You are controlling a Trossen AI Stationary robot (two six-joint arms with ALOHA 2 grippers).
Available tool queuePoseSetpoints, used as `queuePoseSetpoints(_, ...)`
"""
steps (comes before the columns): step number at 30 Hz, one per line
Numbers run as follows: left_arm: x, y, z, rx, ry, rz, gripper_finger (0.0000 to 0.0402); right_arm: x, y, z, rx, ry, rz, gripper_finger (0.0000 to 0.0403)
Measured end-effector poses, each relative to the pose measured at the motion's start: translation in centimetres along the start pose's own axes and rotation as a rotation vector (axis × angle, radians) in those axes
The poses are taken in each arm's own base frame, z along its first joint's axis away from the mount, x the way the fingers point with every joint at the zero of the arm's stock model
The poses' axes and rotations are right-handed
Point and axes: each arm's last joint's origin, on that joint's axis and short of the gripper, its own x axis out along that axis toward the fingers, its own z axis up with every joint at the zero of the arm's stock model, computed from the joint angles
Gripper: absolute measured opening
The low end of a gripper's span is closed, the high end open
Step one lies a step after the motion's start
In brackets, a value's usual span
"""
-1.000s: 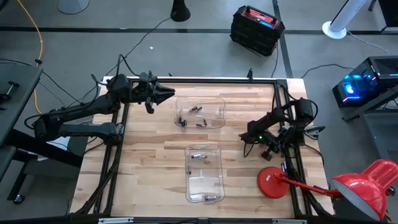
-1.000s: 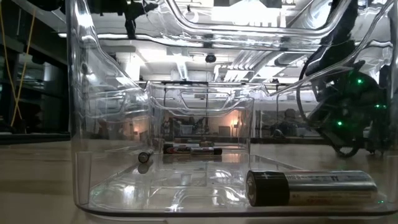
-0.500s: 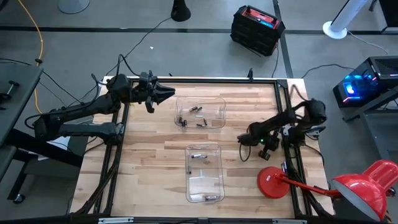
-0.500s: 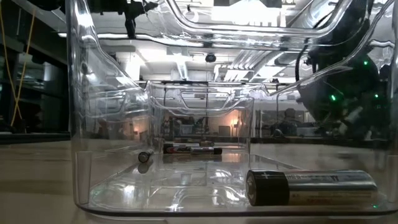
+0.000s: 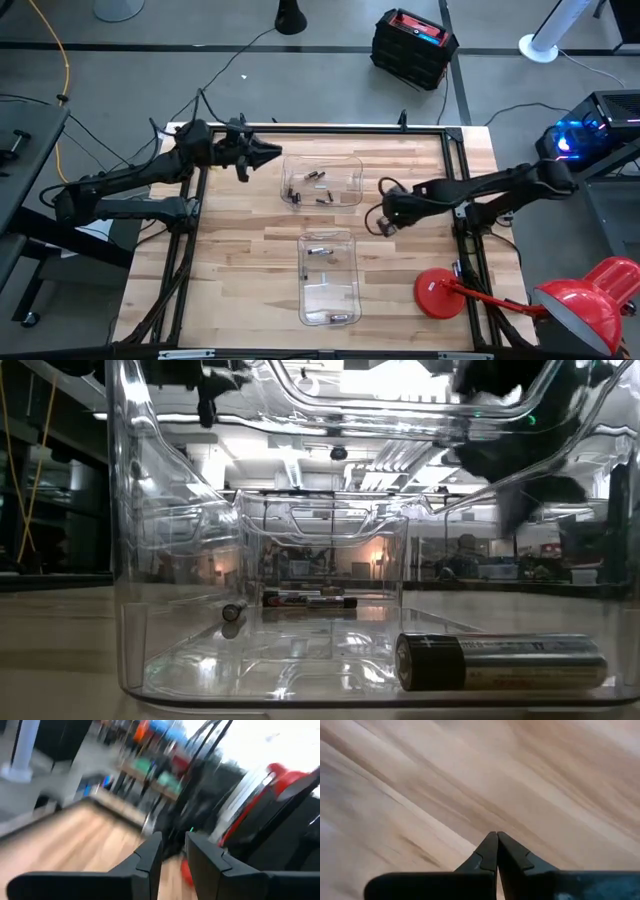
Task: Sort batteries
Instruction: Put the silver battery into the bottom transparent bin
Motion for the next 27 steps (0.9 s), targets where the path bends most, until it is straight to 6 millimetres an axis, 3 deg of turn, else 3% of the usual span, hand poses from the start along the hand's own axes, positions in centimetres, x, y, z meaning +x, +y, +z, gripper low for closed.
queuePoseSetpoints(5,-0.6,1.1,-3.9,-0.127,0.356,0.195,0.0078,-0.7,2.1,0.7,0.026,-0.161,0.175,0.0000)
queuePoseSetpoints(10,-3.7,2.2,-9.4,-0.175,0.749,0.688,0.0078,-0.5,3.1,0.8,0.022,-0.192,0.249,0.0000)
queuePoseSetpoints(14,-5.6,4.4,-11.9,-0.255,0.746,1.031,0.0078,-0.4,3.2,0.9,0.032,-0.204,0.246,0.0000)
queuePoseSetpoints(19,-6.8,8.3,-16.7,-0.411,0.855,1.134,0.0078,-0.5,3.2,1.1,0.039,-0.243,0.232,0.0000)
queuePoseSetpoints(23,-7.0,9.6,-17.4,-0.487,0.854,1.199,0.0078,-0.5,3.2,1.1,0.039,-0.245,0.236,0.0000)
queuePoseSetpoints(27,-5.8,8.9,-15.7,-0.440,0.809,1.138,0.0072,-0.5,3.3,0.9,0.035,-0.245,0.242,0.0000)
